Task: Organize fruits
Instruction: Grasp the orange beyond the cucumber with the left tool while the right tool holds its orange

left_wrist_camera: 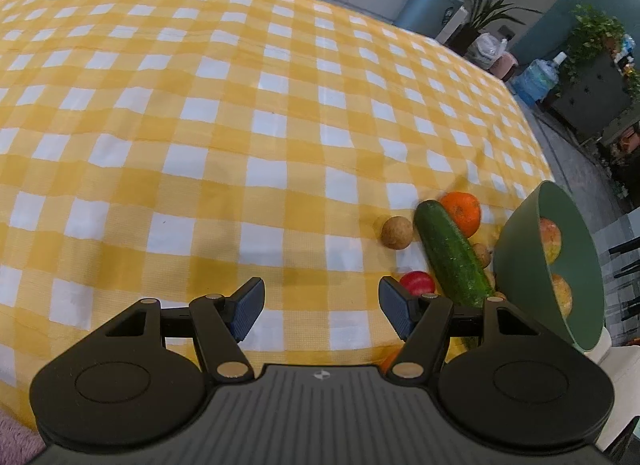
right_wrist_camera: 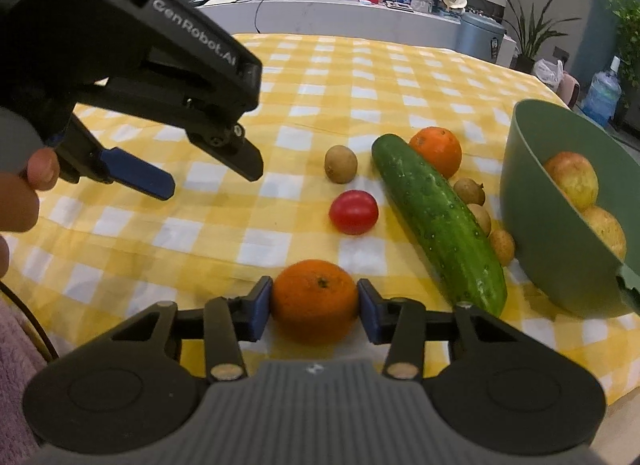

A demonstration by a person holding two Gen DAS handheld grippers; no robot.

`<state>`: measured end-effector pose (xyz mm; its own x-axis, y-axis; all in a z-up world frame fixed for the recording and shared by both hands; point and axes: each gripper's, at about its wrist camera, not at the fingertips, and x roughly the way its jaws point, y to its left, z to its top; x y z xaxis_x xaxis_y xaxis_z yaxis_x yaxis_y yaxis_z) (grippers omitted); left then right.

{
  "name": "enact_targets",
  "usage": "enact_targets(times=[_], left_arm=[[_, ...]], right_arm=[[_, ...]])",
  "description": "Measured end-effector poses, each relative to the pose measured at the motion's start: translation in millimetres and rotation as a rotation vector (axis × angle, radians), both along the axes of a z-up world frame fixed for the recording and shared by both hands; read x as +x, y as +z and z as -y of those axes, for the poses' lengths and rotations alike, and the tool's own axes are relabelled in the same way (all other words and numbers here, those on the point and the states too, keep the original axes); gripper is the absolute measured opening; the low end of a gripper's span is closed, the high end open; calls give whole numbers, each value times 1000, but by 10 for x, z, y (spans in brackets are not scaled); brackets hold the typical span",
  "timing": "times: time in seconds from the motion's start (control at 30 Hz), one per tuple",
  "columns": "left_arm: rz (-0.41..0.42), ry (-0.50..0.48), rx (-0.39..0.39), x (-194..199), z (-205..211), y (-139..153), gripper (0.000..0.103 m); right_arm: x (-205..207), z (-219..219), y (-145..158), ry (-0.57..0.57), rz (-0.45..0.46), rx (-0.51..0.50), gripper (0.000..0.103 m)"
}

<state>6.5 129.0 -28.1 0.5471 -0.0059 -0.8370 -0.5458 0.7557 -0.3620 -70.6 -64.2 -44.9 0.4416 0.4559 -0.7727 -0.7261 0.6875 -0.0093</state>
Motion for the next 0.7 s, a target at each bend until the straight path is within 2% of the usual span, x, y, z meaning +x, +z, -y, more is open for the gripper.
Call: enact_targets(times=[0.13, 0.3, 0.43, 0.7], left_arm=[[28, -28, 6, 17, 34, 14, 77], [40, -53, 35, 40, 91, 35, 77], [75, -53, 43, 41, 99, 62, 77], [154, -90, 113, 98, 204, 169, 77]], right_arm=[[14, 31, 15, -27, 16, 36, 42], [39, 74, 13, -37, 20, 133, 43], [78, 107, -109, -54, 5, 198, 43], [62, 176, -237, -33, 63, 294, 43]])
